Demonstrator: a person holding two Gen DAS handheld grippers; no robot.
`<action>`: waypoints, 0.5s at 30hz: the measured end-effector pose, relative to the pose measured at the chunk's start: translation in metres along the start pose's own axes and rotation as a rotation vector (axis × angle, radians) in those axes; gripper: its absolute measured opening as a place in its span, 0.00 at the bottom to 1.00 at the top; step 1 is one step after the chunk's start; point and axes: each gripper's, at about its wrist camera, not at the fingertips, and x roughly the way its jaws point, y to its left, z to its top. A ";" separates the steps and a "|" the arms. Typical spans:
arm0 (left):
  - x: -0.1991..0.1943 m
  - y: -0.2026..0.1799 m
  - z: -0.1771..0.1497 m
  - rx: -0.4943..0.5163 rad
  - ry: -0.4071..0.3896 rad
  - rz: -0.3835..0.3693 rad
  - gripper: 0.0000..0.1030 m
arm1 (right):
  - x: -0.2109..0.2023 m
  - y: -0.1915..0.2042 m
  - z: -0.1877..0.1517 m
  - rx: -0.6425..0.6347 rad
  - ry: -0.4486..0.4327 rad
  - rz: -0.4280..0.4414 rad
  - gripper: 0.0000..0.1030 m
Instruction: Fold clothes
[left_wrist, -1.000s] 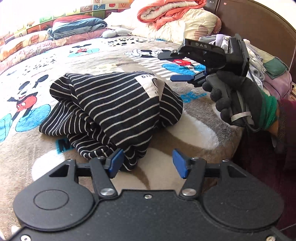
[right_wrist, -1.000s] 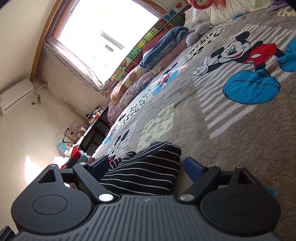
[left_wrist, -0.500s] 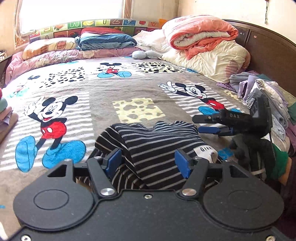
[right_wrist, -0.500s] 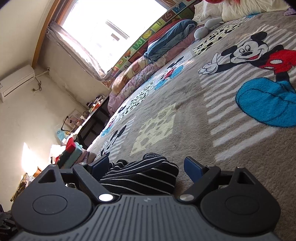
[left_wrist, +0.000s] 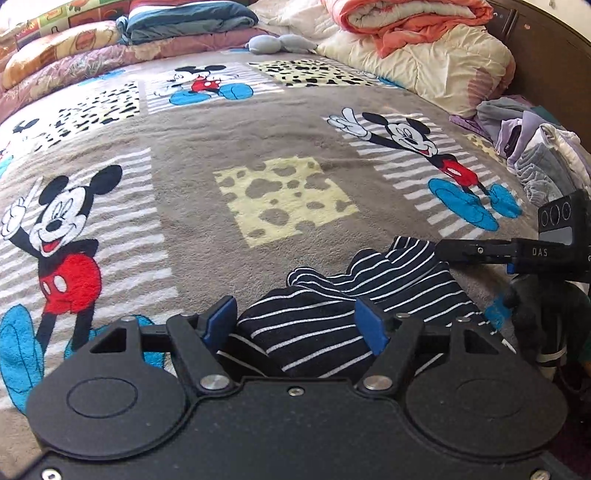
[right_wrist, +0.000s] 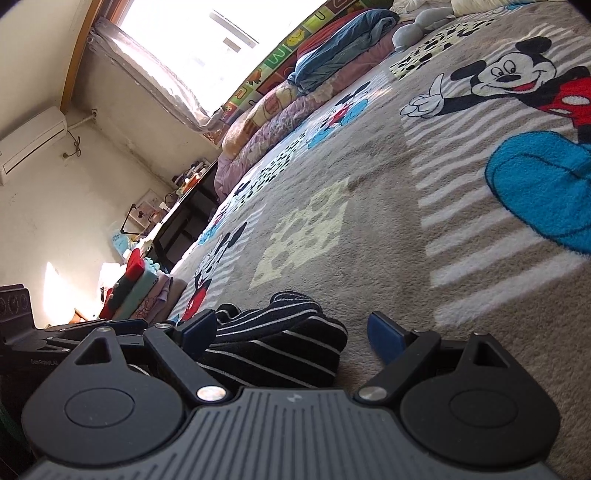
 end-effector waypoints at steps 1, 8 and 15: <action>0.004 0.002 0.001 -0.006 0.017 -0.018 0.67 | 0.000 0.000 0.000 -0.002 0.005 0.013 0.85; -0.004 -0.001 -0.001 0.008 0.017 -0.056 0.22 | 0.000 0.007 -0.002 -0.042 0.029 0.072 0.53; -0.067 -0.039 -0.036 0.134 -0.146 -0.009 0.11 | -0.030 0.026 -0.003 -0.112 -0.052 0.140 0.40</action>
